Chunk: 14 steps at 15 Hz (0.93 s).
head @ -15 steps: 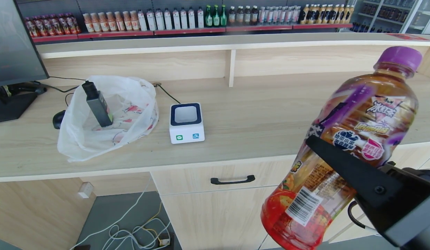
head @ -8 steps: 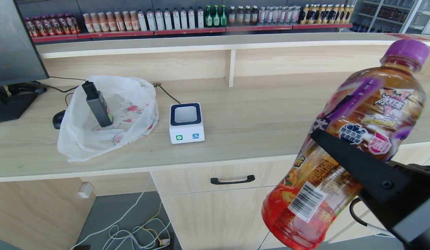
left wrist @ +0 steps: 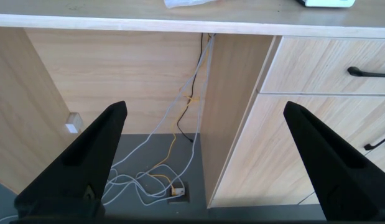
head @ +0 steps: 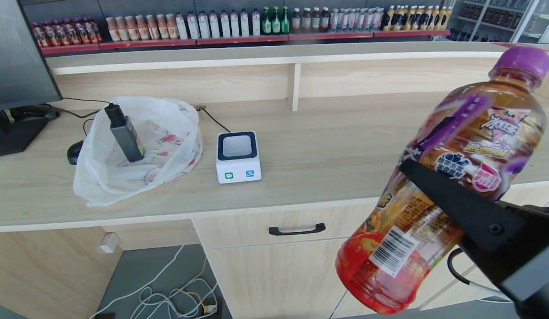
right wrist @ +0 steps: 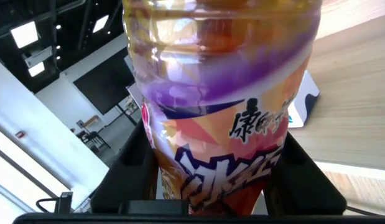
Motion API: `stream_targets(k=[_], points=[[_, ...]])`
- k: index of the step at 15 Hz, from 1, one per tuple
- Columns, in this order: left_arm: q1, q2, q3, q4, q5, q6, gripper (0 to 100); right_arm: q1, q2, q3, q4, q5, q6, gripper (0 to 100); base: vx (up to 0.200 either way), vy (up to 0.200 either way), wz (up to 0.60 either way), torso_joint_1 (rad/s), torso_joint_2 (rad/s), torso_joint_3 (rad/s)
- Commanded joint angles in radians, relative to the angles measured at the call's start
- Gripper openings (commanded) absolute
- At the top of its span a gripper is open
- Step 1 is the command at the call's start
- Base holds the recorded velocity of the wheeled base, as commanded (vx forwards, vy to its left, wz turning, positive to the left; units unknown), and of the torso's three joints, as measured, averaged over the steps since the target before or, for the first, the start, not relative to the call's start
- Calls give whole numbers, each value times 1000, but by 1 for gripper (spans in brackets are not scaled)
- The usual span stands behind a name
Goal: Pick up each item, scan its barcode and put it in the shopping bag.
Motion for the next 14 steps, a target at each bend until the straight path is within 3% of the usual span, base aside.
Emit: stream_targets(k=[1,7,10,14], points=[[0,0,0,0,0,0,100,-2,7,-2,0,0,-2,0,0,0,0,0,0,0],[-2,0,0,0,0,3,100,-1,52,-35,1,3,-24,0,0,0,0,0,0,0],[-2,0,0,0,0,2,100,-5,75,-27,35,-6,-160,0,0,0,0,0,0,0],[-2,0,0,0,0,2,100,-101,110,-30,64,-6,-424,0,0,0,0,0,0,0]])
